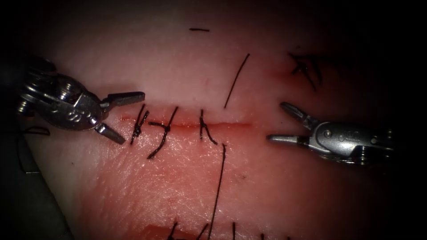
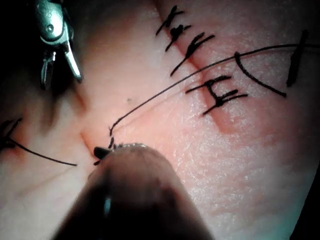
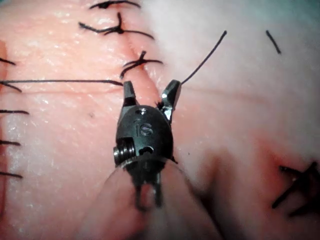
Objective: Wound Closure
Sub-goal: Grab the suture with the left gripper
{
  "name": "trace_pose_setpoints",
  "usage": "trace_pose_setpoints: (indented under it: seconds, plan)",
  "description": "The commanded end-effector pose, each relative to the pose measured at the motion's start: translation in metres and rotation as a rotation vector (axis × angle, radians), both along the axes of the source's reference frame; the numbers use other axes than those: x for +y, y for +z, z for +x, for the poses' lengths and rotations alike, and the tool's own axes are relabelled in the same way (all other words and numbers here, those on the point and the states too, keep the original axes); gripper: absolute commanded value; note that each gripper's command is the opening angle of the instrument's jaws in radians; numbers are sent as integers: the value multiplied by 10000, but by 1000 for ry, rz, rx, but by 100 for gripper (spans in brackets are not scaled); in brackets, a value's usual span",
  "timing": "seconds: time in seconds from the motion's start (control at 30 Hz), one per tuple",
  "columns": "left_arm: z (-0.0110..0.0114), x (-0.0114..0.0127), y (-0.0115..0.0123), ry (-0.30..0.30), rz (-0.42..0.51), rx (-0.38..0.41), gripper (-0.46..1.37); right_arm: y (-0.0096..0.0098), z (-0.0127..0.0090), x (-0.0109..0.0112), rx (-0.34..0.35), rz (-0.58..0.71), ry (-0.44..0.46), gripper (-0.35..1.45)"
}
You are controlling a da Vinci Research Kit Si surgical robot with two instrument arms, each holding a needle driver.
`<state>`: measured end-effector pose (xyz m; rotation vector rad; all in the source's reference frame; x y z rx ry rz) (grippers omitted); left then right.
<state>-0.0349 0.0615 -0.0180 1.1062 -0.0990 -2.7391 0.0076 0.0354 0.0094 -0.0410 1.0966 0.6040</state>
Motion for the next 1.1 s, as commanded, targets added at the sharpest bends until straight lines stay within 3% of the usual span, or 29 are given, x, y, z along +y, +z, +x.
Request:
trace_pose_setpoints:
  seconds: [0.03, 0.17, 0.47, 0.83, 1.1]
  plan:
    - [1, -2, 2, 4, -5, -14, 27, 0, 0, 0, 1, 1, -2, 108]
    - [-2, -20, 14, -2, -13, -66, 24, 0, 0, 0, 1, 1, -2, 109]
    - [-20, -46, 39, -14, -23, -121, 37, 0, 0, 0, -1, -5, -5, 109]
    - [-63, -64, 52, 109, -112, -229, 69, 1, 0, -1, 0, -6, -6, 108]
    - [-83, -79, 66, 132, -135, -264, 67, 1, 0, -2, 0, -6, -6, 107]
